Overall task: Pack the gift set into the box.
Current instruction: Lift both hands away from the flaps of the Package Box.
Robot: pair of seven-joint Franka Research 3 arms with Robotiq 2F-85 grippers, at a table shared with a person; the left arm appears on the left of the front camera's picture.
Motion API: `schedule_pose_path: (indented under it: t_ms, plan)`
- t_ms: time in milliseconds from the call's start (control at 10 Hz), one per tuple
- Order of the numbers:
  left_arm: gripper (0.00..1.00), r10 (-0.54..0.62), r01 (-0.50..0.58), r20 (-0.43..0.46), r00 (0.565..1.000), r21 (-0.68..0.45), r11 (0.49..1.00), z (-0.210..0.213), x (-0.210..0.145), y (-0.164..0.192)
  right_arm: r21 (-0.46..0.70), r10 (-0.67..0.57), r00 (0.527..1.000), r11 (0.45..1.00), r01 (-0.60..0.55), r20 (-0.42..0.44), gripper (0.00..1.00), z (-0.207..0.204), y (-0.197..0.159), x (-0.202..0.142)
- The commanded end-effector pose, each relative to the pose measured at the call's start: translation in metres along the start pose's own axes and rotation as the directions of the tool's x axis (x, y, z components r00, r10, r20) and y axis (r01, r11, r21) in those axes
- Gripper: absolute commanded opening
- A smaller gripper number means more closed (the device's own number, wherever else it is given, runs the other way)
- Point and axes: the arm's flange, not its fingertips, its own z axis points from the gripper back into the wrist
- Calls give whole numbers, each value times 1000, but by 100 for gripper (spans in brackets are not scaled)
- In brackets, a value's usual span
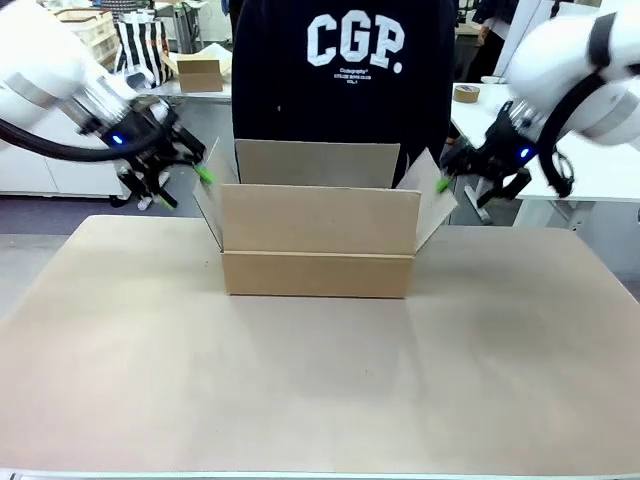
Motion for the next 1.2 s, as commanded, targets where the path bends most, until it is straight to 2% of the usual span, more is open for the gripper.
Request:
schedule_pose_path:
  t_ms: [0,100,200,300,400,500,600,700,1100]
  plan:
    - [100,-70,74,24,997,-182,981,66,-53,-4,239,-104,994,965,110,-38,100,87,-26,-38]
    - [100,-79,74,-4,997,-302,951,88,-78,-1,393,-84,987,910,131,-133,100,121,-43,-58]
    - [100,-160,153,26,987,-474,867,110,-107,5,507,-73,968,841,189,-240,100,148,-62,-78]
    - [100,-186,194,76,980,-594,781,128,-131,15,592,-46,942,767,247,-334,100,167,-79,-93]
    - [100,-230,255,133,964,-708,659,143,-151,32,660,-30,931,697,281,-364,100,180,-96,-107]
    - [100,-206,284,202,958,-785,551,154,-162,51,701,-44,937,651,291,-347,100,186,-114,-116]
    - [100,-183,306,248,951,-828,470,163,-169,67,717,-106,937,617,324,-333,100,184,-130,-115]
    - [100,-208,288,200,958,-688,666,161,-162,24,683,-8,948,692,236,-319,100,200,-97,-123]
    - [100,-208,288,200,958,-688,666,161,-162,24,683,-8,948,692,236,-319,100,200,-97,-123]
